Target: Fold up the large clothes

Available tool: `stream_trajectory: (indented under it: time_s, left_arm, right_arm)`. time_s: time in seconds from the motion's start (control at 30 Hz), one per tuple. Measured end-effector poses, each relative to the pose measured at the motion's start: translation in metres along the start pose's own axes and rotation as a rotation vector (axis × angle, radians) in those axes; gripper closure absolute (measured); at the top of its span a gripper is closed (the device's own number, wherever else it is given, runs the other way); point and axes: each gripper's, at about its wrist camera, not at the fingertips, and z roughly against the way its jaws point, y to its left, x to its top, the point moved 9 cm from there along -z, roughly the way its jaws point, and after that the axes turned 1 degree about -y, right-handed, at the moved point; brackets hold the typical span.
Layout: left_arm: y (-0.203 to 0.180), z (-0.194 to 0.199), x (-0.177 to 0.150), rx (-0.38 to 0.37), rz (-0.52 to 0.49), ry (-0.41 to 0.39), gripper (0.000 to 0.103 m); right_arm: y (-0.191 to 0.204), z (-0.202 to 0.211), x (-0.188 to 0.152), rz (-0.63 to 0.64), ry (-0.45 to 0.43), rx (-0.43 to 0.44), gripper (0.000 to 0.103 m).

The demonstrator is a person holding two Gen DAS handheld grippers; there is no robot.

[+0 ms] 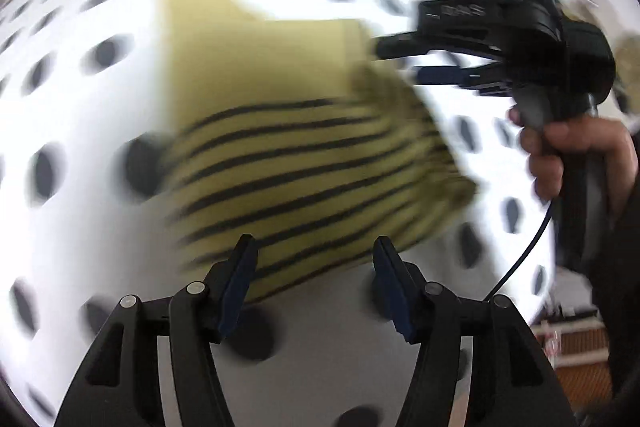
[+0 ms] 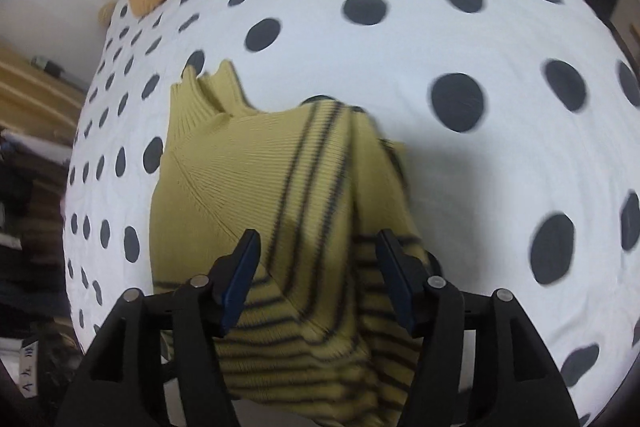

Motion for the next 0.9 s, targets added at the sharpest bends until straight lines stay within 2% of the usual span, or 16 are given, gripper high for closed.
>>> stream_trajectory:
  time_s: [0.1,0.17,0.2,0.23,0.4,0.43,0.47,0.5,0.53,0.6,0.63,0.67,0.73,0.77,0.8,0.9]
  left_arm:
    - [0.059,0.006,-0.018,0.067,0.129,0.038,0.042]
    - [0.089,0.007,-0.028,0.092,0.197,0.066,0.042]
    - [0.105,0.007,-0.034,0.103,0.238,0.079,0.042]
    - [0.113,0.009,-0.039,0.101,0.257,0.082,0.042]
    - [0.13,0.019,-0.041,0.094,0.318,0.059,0.042]
    - [0.129,0.02,-0.04,0.092,0.319,0.058,0.042]
    - [0.126,0.021,-0.038,0.086,0.317,0.057,0.042]
    - [0.121,0.019,-0.037,0.08,0.313,0.055,0.042]
    - [0.119,0.02,-0.033,0.07,0.308,0.045,0.042]
    - [0.117,0.024,-0.022,0.056,0.293,0.025,0.038]
    - [0.115,0.022,-0.017,0.065,0.289,0.024,0.038]
    - [0.115,0.02,-0.014,0.069,0.294,0.028,0.038]
    - [0.109,0.018,-0.005,0.038,0.318,0.025,0.038]
    - [0.109,0.019,-0.002,0.032,0.327,0.021,0.038]
    - [0.108,0.02,0.0,0.032,0.327,0.018,0.038]
    - [0.109,0.021,0.002,0.046,0.314,0.015,0.037]
  right_arm:
    - [0.006,-0.036,-0.001,0.059,0.103,-0.083,0.034]
    - [0.01,-0.047,-0.003,0.091,0.117,-0.084,0.053]
    - [0.008,-0.043,-0.001,0.095,0.102,-0.122,0.073]
    - [0.007,-0.036,0.001,0.096,0.087,-0.141,0.087]
    - [-0.009,-0.007,-0.014,0.165,0.077,-0.299,0.093]
    - [-0.02,-0.007,-0.02,0.159,0.08,-0.333,0.101]
    - [-0.039,-0.005,-0.025,0.162,0.077,-0.423,0.102]
    - [-0.055,-0.001,-0.029,0.154,0.072,-0.456,0.102]
    - [-0.063,0.002,-0.033,0.106,0.071,-0.394,0.102]
    - [-0.061,0.008,-0.036,-0.016,0.056,-0.165,0.102]
    - [-0.055,0.011,-0.032,-0.022,0.046,-0.123,0.1]
    - [-0.046,0.013,-0.026,-0.013,0.027,-0.077,0.096]
    - [-0.029,0.01,-0.012,-0.002,0.012,-0.02,0.059]
    - [-0.023,0.006,-0.002,0.003,-0.002,-0.015,0.052]
    - [-0.018,0.001,0.006,0.012,-0.005,-0.016,0.049]
    - [-0.003,-0.024,0.019,0.001,0.038,0.02,0.049]
